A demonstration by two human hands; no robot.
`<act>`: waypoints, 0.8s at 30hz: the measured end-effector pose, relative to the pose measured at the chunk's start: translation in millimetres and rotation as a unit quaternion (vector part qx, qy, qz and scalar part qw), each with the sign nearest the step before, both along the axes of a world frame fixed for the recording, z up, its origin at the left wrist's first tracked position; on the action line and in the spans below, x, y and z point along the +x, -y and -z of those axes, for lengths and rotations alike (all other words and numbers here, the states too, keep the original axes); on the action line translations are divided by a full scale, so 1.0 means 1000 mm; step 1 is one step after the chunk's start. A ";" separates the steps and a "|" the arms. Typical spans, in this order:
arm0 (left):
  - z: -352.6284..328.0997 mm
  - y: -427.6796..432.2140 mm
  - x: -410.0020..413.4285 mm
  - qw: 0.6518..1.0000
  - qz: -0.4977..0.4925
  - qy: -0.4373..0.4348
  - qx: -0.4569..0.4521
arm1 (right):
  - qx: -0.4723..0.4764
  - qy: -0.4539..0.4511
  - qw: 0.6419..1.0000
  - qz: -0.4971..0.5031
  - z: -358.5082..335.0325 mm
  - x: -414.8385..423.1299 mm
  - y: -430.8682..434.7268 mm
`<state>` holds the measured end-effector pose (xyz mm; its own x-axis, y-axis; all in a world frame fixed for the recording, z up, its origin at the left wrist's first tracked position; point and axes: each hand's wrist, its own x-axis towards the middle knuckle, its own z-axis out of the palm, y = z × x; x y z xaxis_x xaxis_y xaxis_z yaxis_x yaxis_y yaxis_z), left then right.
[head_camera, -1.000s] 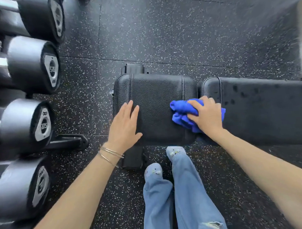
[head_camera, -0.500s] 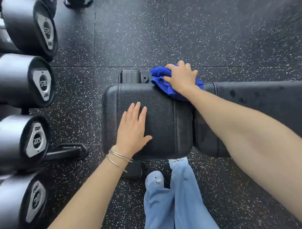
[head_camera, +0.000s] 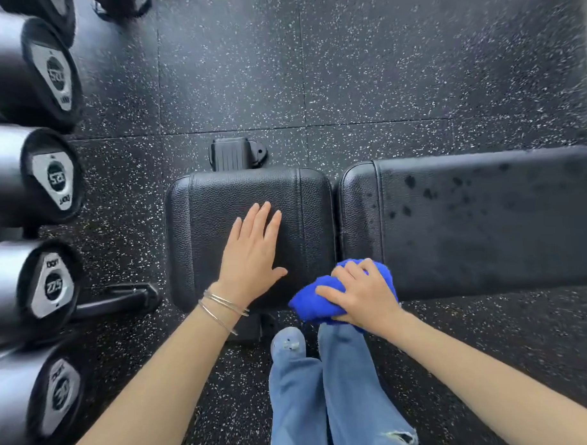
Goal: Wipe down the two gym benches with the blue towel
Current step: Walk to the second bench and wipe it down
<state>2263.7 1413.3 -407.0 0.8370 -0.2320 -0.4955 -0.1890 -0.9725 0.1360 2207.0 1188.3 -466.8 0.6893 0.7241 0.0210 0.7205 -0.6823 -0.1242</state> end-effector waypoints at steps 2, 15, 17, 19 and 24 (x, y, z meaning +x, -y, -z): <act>0.001 0.005 0.002 1.000 0.003 -0.004 0.004 | 0.001 0.012 1.000 0.003 0.000 0.031 0.001; 0.011 0.049 0.024 1.000 0.014 0.003 0.005 | -0.030 -0.011 0.952 0.304 -0.013 0.153 0.014; 0.012 0.058 0.032 1.000 0.015 0.003 0.003 | 0.008 -0.013 0.968 0.251 -0.010 0.102 0.034; 0.012 0.067 0.038 1.000 0.024 0.004 0.010 | 0.021 -0.022 0.981 0.190 -0.010 0.053 0.055; 0.012 0.082 0.047 0.999 0.046 0.006 0.011 | 0.014 -0.012 0.999 0.036 -0.003 0.031 0.091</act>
